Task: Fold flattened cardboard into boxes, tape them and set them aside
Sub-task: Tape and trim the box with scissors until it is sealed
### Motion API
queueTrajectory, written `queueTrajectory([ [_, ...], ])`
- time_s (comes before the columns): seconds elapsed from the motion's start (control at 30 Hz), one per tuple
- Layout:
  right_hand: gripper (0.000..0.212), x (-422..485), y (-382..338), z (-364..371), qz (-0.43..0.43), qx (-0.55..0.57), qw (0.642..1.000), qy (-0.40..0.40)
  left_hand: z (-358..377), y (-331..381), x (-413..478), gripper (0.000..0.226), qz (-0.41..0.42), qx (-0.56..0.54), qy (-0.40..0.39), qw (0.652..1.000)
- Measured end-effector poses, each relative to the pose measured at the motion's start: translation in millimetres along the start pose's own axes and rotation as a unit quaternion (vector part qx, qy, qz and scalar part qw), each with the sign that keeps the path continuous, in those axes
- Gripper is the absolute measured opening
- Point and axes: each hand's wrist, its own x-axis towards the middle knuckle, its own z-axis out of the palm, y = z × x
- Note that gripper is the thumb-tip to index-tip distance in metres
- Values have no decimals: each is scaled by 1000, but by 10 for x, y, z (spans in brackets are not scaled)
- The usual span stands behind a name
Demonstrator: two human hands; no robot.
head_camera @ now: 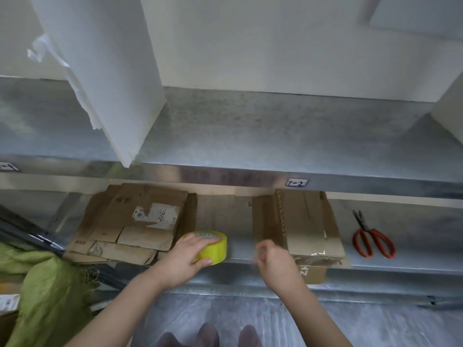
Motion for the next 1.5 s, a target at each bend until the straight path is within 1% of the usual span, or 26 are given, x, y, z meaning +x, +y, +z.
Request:
queueTrajectory([
  [0.03, 16, -22, 45, -74, 13, 11, 1000, -10, -13, 83, 13, 71, 4, 2, -9, 1000],
  [0.07, 8, -53, 95, -158, 22, 27, 999, -17, -22, 175, 29, 74, 11, 7, -10, 1000],
  [0.1, 6, -81, 147, -243, 25, 43, 999, -16, -30, 274, 45, 75, 13, 9, -8, 1000],
  [0.2, 14, -161, 354, -491, -3, 68, 998, -6, 19, 588, 76, 83, 6, 13, 14, 1000],
  [0.27, 16, -225, 535, -612, -12, 120, 993, -4, 115, 803, 104, 68, 3, 12, 51, 999],
  [0.33, 13, -303, 732, -690, 19, 243, 970, -24, 217, 1020, 135, 53, 1, -3, 99, 995],
  [0.4, 23, -356, 928, -741, 52, 339, 939, -40, 305, 1234, 162, 51, -8, -14, 118, 993],
  [0.47, 23, -382, 1130, -787, 68, 389, 918, -34, 388, 1407, 187, 54, -16, -16, 135, 991],
  [0.53, 12, -412, 1295, -848, 72, 419, 904, -40, 425, 1563, 186, 56, -26, -11, 142, 990],
  [0.6, 8, -454, 1423, -899, 63, 409, 909, -35, 415, 1700, 176, 59, -34, 13, 136, 990],
  [0.7, 9, -530, 1516, -976, 24, 369, 929, 33, 401, 1871, 165, 61, -51, 36, 104, 993],
  [0.77, 11, -575, 1533, -1032, -9, 336, 940, 58, 427, 1942, 164, 60, -62, 53, 89, 993],
  [0.87, 13, -635, 1579, -1091, -33, 324, 942, 82, 428, 1984, 180, 60, -98, 83, 97, 987],
  [0.9, 14, -651, 1593, -1105, -40, 326, 940, 92, 418, 1982, 186, 61, -109, 108, 104, 983],
  [0.97, 14, -692, 1599, -1135, -53, 328, 938, 101, 405, 1973, 209, 63, -112, 162, 118, 973],
  [1.0, 14, -704, 1603, -1150, -56, 328, 937, 105, 401, 1977, 219, 64, -106, 161, 121, 974],
  [1.07, 13, -685, 1644, -1197, -44, 325, 938, 115, 395, 2021, 235, 64, -110, 66, 108, 986],
  [1.13, 12, -632, 1725, -1271, -22, 321, 939, 125, 395, 2068, 232, 60, -114, -39, 70, 990],
  [1.2, 10, -576, 1815, -1343, -3, 321, 939, 121, 417, 2069, 212, 57, -104, -86, 27, 991],
  [1.27, 9, -546, 1840, -1357, 7, 311, 945, 103, 423, 2041, 187, 53, -96, -90, 15, 991],
  [1.33, 10, -535, 1815, -1321, 7, 291, 952, 95, 388, 1988, 212, 51, -91, -50, 39, 994],
  [1.4, 11, -539, 1781, -1296, 8, 288, 951, 107, 345, 1900, 287, 56, -81, 22, 55, 995],
  [1.47, 12, -546, 1791, -1281, 16, 304, 944, 126, 310, 1791, 381, 63, -84, 133, 44, 987],
  [1.5, 12, -555, 1803, -1271, 19, 309, 942, 127, 294, 1747, 424, 65, -90, 198, 39, 975],
])
